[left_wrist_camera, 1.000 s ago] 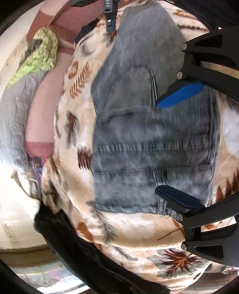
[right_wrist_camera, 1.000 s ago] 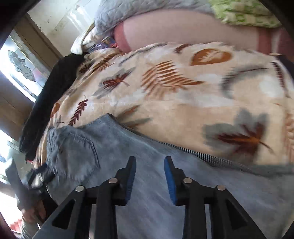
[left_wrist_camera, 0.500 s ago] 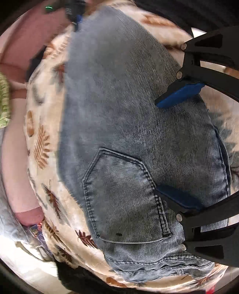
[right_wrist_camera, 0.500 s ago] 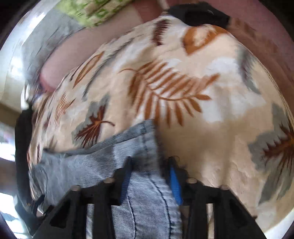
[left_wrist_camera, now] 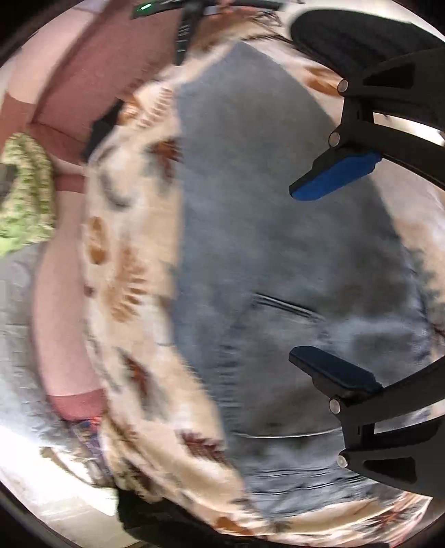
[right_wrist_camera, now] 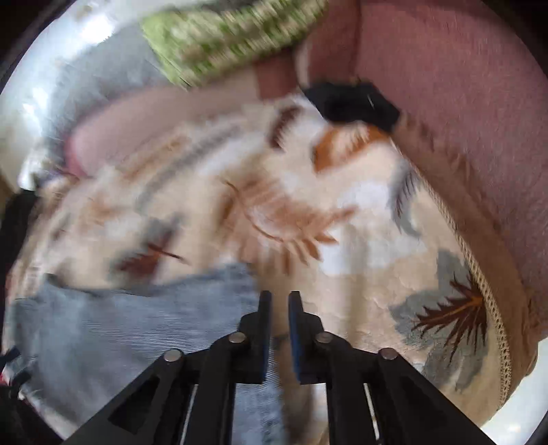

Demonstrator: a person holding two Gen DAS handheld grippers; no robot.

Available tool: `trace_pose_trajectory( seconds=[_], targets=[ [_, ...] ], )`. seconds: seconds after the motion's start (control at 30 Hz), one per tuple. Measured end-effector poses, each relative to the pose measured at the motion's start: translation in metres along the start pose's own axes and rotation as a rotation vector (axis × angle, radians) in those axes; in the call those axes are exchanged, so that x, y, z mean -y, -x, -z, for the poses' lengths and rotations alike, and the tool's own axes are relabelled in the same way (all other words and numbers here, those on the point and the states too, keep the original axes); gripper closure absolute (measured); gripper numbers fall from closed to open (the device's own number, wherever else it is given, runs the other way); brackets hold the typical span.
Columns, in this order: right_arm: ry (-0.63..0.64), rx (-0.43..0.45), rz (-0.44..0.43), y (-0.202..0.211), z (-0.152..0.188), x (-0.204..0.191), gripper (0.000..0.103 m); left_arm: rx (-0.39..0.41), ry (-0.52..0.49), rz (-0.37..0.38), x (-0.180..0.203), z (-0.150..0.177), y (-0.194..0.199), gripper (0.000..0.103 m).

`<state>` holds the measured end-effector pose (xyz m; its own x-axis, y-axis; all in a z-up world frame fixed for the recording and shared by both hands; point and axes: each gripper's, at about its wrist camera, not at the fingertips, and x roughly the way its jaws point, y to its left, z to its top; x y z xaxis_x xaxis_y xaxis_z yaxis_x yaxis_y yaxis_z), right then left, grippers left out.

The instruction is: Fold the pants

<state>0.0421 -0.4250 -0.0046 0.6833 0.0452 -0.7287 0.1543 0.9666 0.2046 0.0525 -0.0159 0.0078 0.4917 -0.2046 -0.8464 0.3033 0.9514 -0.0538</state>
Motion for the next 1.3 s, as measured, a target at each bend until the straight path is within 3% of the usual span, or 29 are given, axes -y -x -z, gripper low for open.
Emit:
trace_pose_trajectory(
  seconds=[0.07, 0.1, 0.13, 0.23, 0.33, 0.43, 0.5, 0.57, 0.63, 0.7, 0.73, 0.8, 0.87, 0.9, 1.0, 1.13, 1.3],
  targets=[
    [-0.024, -0.070, -0.165, 0.001, 0.009, -0.013, 0.053, 0.002, 0.000, 0.025, 0.012, -0.019, -0.006, 0.016],
    [-0.036, -0.132, -0.236, -0.006, 0.019, -0.019, 0.032, -0.022, -0.013, 0.057, 0.023, -0.031, -0.019, 0.016],
    [-0.034, -0.169, -0.250, -0.014, 0.026, -0.022, 0.031, -0.039, -0.018, 0.080, 0.033, -0.040, -0.031, 0.016],
    [-0.041, -0.287, -0.129, -0.053, 0.050, -0.009, 0.034, -0.078, -0.005, 0.096, 0.056, -0.060, -0.077, 0.016],
    [-0.037, -0.240, -0.124, -0.032, 0.036, -0.015, 0.036, -0.230, 0.023, -0.043, 0.063, -0.063, -0.136, 0.016],
    [-0.008, -0.191, -0.221, -0.019, 0.013, -0.032, 0.035, -0.177, 0.007, -0.077, 0.073, -0.067, -0.130, 0.014],
    [-0.037, -0.222, -0.310, -0.036, -0.001, -0.038, 0.035, -0.128, 0.026, -0.026, 0.076, -0.072, -0.118, 0.014],
    [-0.108, -0.297, -0.393, -0.072, -0.008, -0.039, 0.035, -0.098, 0.023, -0.031, 0.080, -0.078, -0.112, 0.014],
    [-0.132, -0.313, -0.334, -0.102, -0.014, -0.032, 0.036, -0.123, 0.015, -0.016, 0.084, -0.084, -0.126, 0.014],
    [-0.287, -0.310, -0.368, -0.123, -0.011, -0.011, 0.039, -0.194, -0.013, -0.107, 0.086, -0.087, -0.157, 0.011],
    [-0.326, -0.299, -0.382, -0.119, -0.011, -0.008, 0.039, -0.155, 0.009, -0.118, 0.084, -0.089, -0.158, 0.010],
    [-0.251, -0.259, -0.362, -0.101, -0.010, -0.018, 0.038, -0.127, 0.065, -0.126, 0.081, -0.092, -0.148, 0.011],
    [-0.183, -0.264, -0.323, -0.098, -0.003, -0.023, 0.037, -0.072, 0.080, -0.049, 0.083, -0.091, -0.136, 0.011],
    [-0.190, -0.275, -0.327, -0.104, 0.001, -0.022, 0.037, -0.063, 0.064, -0.049, 0.086, -0.091, -0.136, 0.011],
    [-0.277, -0.250, -0.388, -0.112, 0.006, -0.007, 0.037, -0.151, -0.021, -0.142, 0.096, -0.086, -0.163, 0.010],
    [-0.285, -0.238, -0.353, -0.090, 0.001, -0.008, 0.037, -0.082, 0.081, -0.046, 0.083, -0.089, -0.131, 0.011],
    [-0.322, -0.205, -0.434, -0.024, 0.022, 0.000, 0.037, -0.013, -0.004, 0.006, 0.084, -0.053, -0.077, 0.011]
  ],
)
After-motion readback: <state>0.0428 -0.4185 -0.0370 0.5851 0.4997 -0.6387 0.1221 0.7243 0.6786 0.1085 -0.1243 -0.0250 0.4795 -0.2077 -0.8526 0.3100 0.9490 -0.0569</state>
